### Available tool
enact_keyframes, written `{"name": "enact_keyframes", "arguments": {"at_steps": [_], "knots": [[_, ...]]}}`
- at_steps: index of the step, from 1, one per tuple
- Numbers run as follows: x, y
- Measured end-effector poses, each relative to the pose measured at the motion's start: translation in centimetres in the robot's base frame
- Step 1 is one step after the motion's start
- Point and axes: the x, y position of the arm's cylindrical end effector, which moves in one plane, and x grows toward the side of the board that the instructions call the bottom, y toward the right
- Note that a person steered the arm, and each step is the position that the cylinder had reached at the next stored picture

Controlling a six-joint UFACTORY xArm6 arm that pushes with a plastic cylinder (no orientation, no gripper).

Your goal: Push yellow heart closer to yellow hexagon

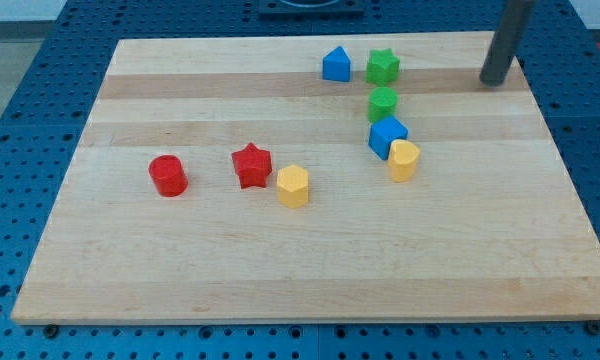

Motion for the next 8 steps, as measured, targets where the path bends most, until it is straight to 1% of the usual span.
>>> {"name": "enact_keyframes", "arguments": {"at_steps": [2, 3, 5, 6, 8], "knots": [[8.3, -1.9], [11.0, -4.0], [13.6, -10.3], [13.7, -12.6], [12.9, -12.6]]}}
